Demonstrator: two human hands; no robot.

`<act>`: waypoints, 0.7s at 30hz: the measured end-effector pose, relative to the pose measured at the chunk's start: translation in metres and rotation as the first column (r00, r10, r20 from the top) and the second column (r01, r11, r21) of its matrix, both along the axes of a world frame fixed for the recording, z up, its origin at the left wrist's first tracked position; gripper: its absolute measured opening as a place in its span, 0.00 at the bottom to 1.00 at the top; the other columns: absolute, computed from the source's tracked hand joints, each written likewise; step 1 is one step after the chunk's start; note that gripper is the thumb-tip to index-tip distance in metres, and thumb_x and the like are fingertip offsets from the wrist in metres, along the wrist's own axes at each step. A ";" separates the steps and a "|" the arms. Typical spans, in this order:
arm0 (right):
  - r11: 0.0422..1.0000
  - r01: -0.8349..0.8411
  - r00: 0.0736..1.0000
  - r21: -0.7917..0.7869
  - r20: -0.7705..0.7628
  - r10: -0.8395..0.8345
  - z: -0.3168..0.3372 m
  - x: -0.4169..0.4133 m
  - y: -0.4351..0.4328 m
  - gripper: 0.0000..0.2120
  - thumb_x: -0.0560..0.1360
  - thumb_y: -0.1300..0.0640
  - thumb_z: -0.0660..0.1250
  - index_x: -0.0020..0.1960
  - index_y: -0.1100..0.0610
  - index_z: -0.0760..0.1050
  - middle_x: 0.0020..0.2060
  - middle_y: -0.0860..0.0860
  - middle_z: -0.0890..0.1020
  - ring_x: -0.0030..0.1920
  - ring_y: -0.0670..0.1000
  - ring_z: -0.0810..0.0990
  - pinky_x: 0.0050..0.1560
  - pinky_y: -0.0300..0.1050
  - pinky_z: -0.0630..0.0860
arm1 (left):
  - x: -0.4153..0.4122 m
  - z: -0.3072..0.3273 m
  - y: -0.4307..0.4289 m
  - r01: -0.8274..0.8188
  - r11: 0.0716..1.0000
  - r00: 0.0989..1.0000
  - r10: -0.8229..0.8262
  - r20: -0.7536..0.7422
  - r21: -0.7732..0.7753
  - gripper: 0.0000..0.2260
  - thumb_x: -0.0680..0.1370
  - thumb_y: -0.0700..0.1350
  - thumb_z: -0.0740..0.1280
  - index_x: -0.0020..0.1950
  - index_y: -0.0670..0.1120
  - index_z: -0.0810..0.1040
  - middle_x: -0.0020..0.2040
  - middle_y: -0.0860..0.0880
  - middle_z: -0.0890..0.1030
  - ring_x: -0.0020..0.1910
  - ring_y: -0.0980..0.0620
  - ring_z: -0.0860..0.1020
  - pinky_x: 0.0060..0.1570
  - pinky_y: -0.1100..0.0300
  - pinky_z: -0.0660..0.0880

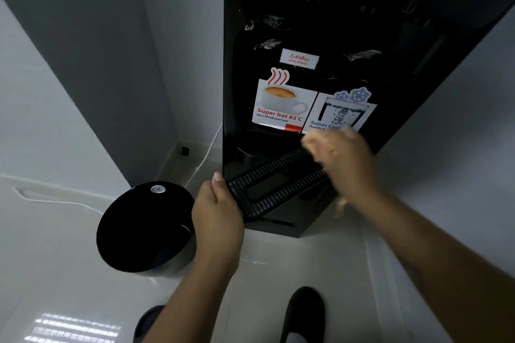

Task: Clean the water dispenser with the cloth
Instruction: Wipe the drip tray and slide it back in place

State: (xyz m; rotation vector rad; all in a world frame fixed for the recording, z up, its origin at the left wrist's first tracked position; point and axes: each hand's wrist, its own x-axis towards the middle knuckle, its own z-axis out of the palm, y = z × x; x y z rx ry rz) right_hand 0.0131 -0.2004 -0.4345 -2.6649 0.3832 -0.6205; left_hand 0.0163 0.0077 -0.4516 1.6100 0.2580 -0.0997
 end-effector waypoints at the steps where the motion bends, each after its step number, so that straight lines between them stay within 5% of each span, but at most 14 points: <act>1: 0.992 0.119 0.993 0.040 0.005 -0.119 -0.001 0.003 -0.015 0.10 0.79 0.50 0.61 0.55 0.50 0.79 0.47 0.50 0.74 0.44 0.52 0.75 0.36 0.42 0.64 | 0.001 0.001 0.001 0.000 1.000 1.000 0.000 -0.003 0.004 0.19 0.85 0.51 0.54 0.39 0.41 0.69 0.34 0.49 0.70 0.33 0.53 0.69 0.32 0.60 0.66; 3: 0.990 0.136 0.991 0.017 0.010 -0.137 -0.004 0.011 -0.005 0.08 0.78 0.55 0.65 0.55 0.55 0.79 0.46 0.50 0.74 0.44 0.51 0.74 0.34 0.39 0.61 | 0.005 0.001 0.003 -0.015 1.000 1.000 0.015 -0.010 0.013 0.20 0.85 0.52 0.54 0.40 0.39 0.69 0.35 0.47 0.70 0.34 0.52 0.68 0.32 0.59 0.66; 7: 0.990 -0.139 0.989 -0.025 -0.051 0.138 -0.001 0.004 0.008 0.10 0.78 0.55 0.67 0.58 0.51 0.80 0.47 0.48 0.75 0.44 0.48 0.75 0.40 0.40 0.70 | 0.004 0.003 0.003 -0.016 1.000 1.000 0.016 -0.011 0.021 0.19 0.85 0.51 0.55 0.38 0.42 0.67 0.33 0.49 0.68 0.32 0.53 0.66 0.31 0.61 0.65; 11: 0.999 0.033 0.997 0.011 -0.076 -0.032 0.005 -0.002 -0.028 0.11 0.78 0.55 0.66 0.59 0.54 0.80 0.50 0.51 0.76 0.48 0.53 0.77 0.44 0.46 0.73 | 0.002 0.002 0.004 -0.014 1.000 1.000 0.014 -0.004 0.026 0.20 0.84 0.52 0.55 0.36 0.44 0.65 0.32 0.50 0.67 0.30 0.54 0.65 0.31 0.60 0.64; 15: 0.995 -0.086 0.990 -0.050 -0.114 0.080 0.002 -0.006 -0.014 0.11 0.77 0.60 0.67 0.59 0.53 0.80 0.46 0.51 0.73 0.45 0.51 0.74 0.40 0.42 0.70 | 0.003 0.003 0.000 -0.027 0.999 1.000 0.026 0.013 0.046 0.20 0.85 0.50 0.55 0.35 0.43 0.65 0.32 0.49 0.68 0.31 0.53 0.66 0.31 0.58 0.63; 21: 0.996 -0.042 0.965 -0.073 -0.263 0.021 0.025 -0.024 -0.029 0.06 0.77 0.58 0.66 0.52 0.54 0.81 0.44 0.54 0.74 0.42 0.56 0.75 0.44 0.51 0.75 | 0.006 0.004 -0.004 -0.068 0.992 0.997 0.065 0.028 0.105 0.21 0.85 0.50 0.55 0.34 0.42 0.65 0.31 0.48 0.68 0.30 0.52 0.66 0.28 0.61 0.63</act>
